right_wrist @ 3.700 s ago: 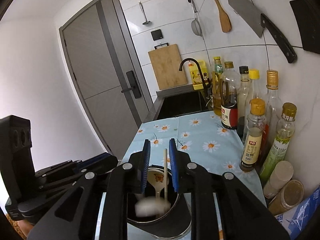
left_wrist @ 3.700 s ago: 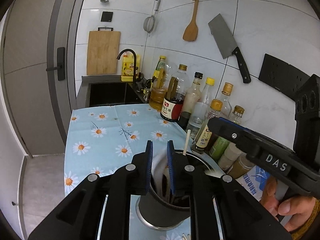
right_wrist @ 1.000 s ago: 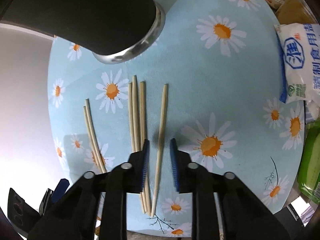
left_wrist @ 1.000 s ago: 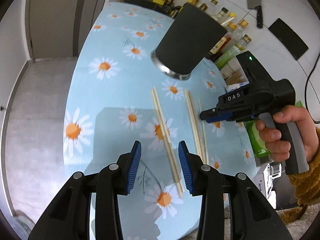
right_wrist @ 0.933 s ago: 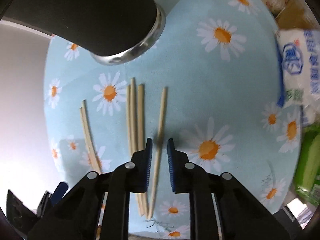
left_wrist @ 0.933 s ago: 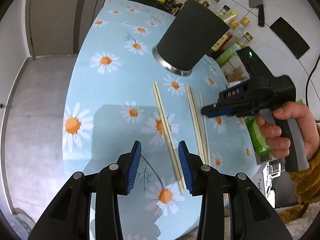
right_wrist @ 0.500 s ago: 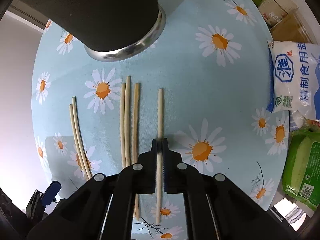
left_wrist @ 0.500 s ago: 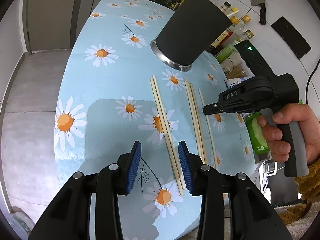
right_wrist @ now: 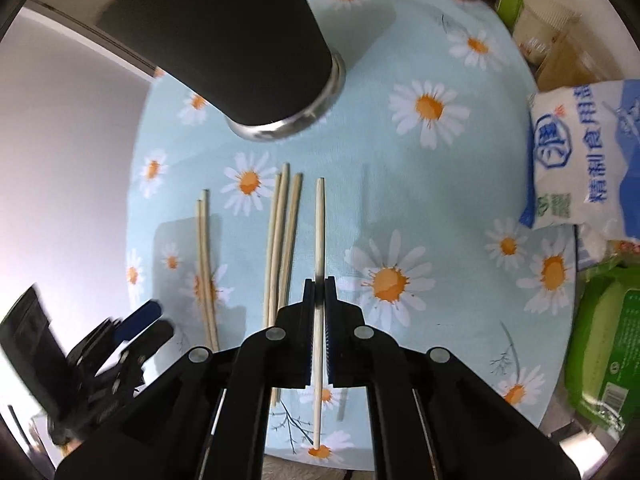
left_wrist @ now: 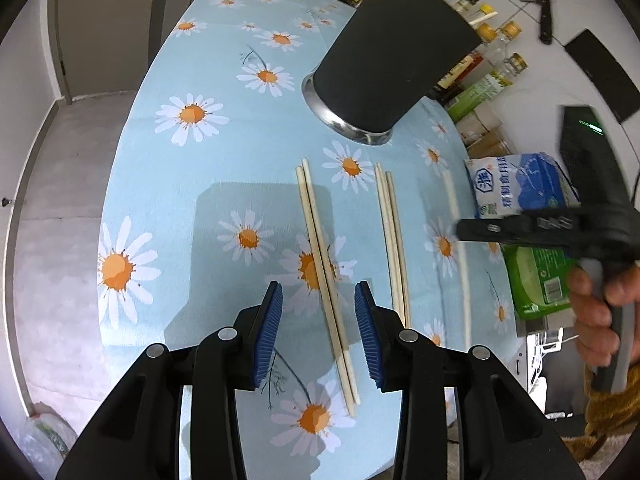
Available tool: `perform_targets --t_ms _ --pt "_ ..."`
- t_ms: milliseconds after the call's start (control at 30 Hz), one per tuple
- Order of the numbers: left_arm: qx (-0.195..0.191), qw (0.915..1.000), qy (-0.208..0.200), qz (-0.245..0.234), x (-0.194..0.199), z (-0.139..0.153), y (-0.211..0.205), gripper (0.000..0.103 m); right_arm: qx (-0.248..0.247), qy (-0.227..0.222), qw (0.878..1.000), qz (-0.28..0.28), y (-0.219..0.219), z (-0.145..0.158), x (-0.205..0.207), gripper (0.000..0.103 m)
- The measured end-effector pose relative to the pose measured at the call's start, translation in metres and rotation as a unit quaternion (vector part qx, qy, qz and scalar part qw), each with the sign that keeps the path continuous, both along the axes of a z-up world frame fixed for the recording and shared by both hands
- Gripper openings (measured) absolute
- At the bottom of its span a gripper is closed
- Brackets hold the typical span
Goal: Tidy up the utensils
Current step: 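Close the right tool on a single wooden chopstick, then grasp another chopstick with the left tool while the right tool holds its chopstick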
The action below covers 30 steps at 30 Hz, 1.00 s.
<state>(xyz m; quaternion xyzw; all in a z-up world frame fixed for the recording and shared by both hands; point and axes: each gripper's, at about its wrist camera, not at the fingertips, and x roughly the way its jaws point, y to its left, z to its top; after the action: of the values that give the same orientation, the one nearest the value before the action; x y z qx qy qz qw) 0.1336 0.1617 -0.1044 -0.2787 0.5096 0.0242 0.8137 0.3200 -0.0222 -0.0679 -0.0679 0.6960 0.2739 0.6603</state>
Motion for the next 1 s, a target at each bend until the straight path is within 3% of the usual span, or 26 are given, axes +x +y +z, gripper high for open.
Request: perform_targets --t_ms 100,200,300,733,1000 --pt "0.006 0.9999 0.015 0.001 0.01 -0.003 -0.003 0.035 0.032 -0.012 0.999 0.006 -0.013 0.015 0.001 0.005" --pt "0.029 0.9983 0.05 0.001 0.023 -0.012 -0.011 0.023 0.059 -0.01 0.998 0.009 -0.026 0.025 0.002 0.005" --pt "0.041 0.9968 0.068 0.007 0.029 -0.017 -0.013 0.023 0.071 -0.014 0.997 0.012 -0.037 0.03 0.004 0.006" --pt "0.092 0.9892 0.112 0.022 0.048 -0.017 -0.025 0.018 0.107 0.016 0.994 0.031 -0.048 0.02 0.008 0.006" --pt "0.138 0.9783 0.154 0.001 0.071 -0.02 -0.038 0.018 0.122 0.028 0.991 0.043 -0.048 0.012 0.012 0.006"
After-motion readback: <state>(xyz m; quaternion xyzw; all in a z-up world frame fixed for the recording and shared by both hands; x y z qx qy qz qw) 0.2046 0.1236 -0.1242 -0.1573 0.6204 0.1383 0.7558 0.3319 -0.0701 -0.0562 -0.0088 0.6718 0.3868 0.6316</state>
